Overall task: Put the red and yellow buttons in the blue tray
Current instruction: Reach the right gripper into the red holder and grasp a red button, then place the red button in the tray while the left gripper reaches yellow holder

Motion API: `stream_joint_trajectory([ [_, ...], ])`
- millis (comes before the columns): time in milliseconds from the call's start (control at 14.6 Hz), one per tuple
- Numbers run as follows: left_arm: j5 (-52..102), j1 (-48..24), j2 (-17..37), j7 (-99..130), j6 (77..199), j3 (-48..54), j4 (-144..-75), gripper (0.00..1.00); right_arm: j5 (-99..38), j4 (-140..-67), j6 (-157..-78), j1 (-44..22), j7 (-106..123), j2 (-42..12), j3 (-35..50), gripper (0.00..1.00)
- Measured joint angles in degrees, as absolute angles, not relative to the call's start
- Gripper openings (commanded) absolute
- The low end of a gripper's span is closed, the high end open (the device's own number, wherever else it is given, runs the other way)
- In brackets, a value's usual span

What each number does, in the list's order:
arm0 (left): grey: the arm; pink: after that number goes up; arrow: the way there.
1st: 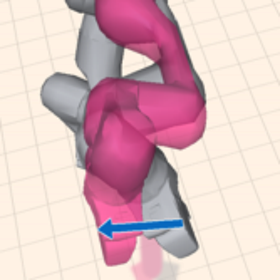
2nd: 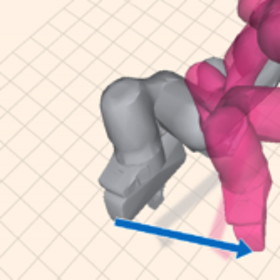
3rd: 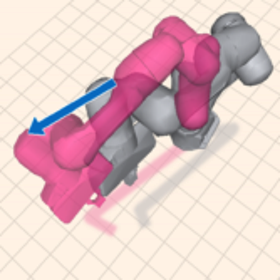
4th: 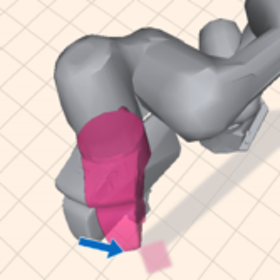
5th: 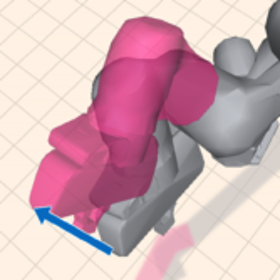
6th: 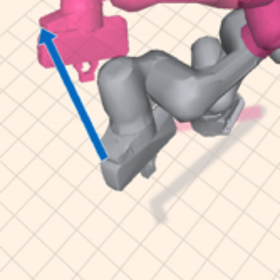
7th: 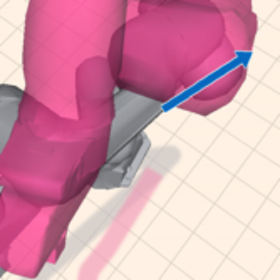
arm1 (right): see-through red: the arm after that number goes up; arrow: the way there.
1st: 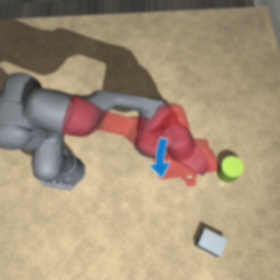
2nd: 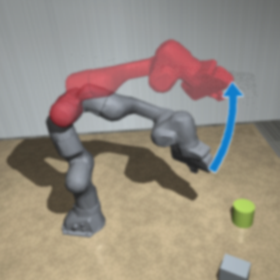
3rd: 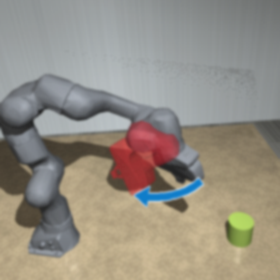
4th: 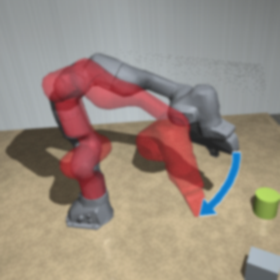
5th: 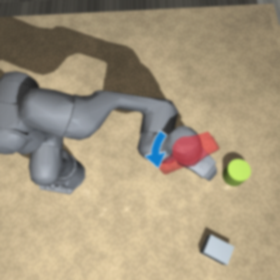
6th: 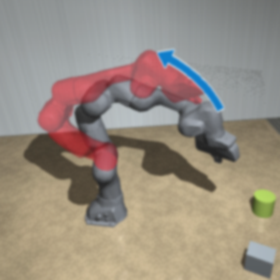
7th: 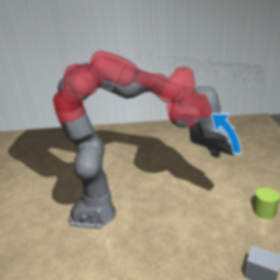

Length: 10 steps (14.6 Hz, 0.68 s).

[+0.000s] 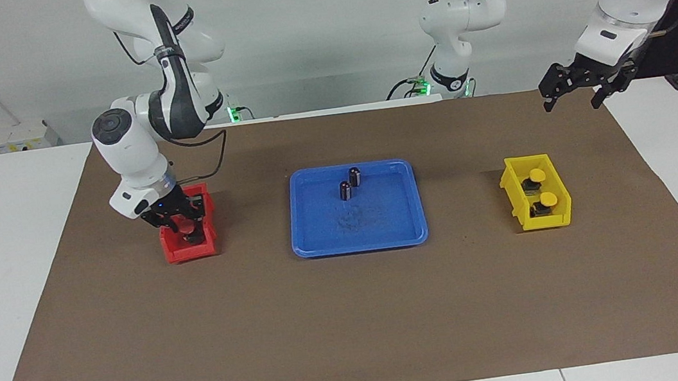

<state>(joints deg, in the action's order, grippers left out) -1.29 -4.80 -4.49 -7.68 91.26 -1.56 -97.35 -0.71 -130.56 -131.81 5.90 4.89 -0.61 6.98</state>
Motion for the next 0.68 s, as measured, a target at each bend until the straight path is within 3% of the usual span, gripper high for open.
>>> stream_joint_trajectory([
  [68, -1.3, -4.8, -4.5, -7.6, 91.3, -1.6, -97.4, 1.00, -0.7, -130.6, -131.8, 5.9, 4.9, -0.6, 7.0, 0.18],
  [342, -1.3, -4.7, -4.5, -7.6, 91.5, -1.8, -97.4, 1.00, -0.6, -127.5, -128.2, 5.9, 5.1, -0.6, 7.0, 0.18],
  [548, -1.3, -4.6, -4.5, -7.6, 95.2, -1.8, -98.9, 1.00, -0.6, -113.8, -114.4, 3.4, 4.9, -2.7, 7.0, 0.18],
  [685, -1.3, -4.3, -4.5, -7.6, 100.3, -1.8, -102.6, 0.89, -0.7, -103.7, -108.7, -1.2, -0.7, -5.6, 7.1, 0.12],
])
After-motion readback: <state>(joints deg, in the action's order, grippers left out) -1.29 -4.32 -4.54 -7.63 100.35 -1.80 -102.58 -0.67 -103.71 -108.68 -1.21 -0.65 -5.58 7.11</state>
